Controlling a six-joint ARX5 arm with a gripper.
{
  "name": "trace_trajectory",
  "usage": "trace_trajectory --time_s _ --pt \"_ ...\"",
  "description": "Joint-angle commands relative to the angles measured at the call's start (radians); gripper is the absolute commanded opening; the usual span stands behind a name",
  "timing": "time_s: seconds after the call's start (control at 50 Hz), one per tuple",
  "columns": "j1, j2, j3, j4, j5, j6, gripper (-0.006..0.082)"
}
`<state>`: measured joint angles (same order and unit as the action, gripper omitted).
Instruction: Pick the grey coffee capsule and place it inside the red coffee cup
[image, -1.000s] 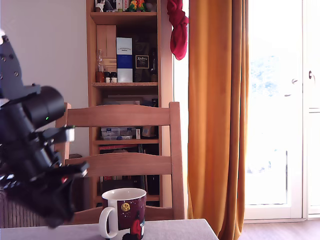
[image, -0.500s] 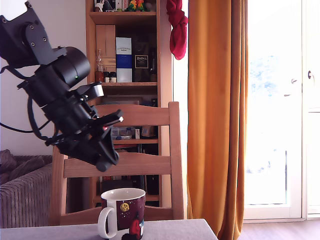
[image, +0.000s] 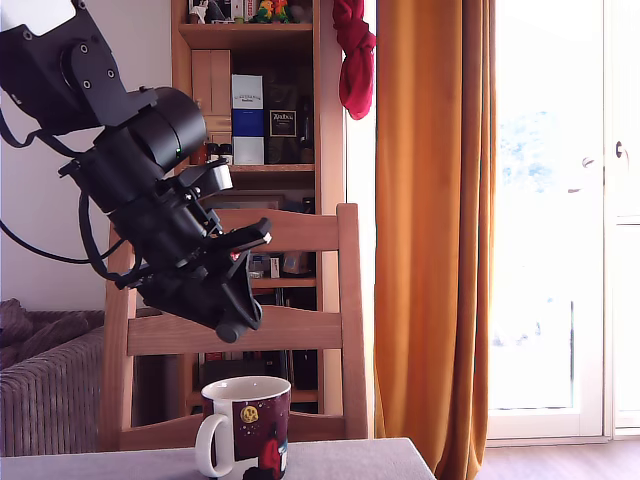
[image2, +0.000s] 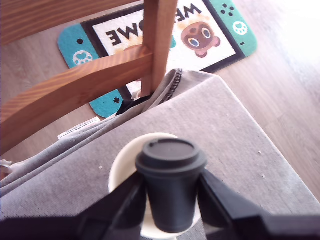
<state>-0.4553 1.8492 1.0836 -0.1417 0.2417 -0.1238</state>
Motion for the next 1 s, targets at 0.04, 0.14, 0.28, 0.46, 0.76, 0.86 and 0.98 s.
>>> trace_trajectory --time_s 0.04,0.14,0.28,0.46,0.76,0.86,0.98 --pt "0.002 0.03 -0.01 0.008 0.002 0.0 0.0191" --pt "0.002 0.03 -0.01 0.005 0.002 0.0 0.0318" --pt "-0.006 0.03 -0.01 -0.006 0.002 0.0 0.0494" --pt "-0.006 0.03 -0.01 -0.013 0.003 0.0 0.0473" --pt "0.009 0.0 -0.002 -0.023 0.0 0.0 -0.0014" --pt "0.017 -0.036 -0.002 -0.027 -0.04 0.001 -0.0015" --pt "0.037 -0.082 -0.002 -0.049 -0.093 0.036 -0.0016"
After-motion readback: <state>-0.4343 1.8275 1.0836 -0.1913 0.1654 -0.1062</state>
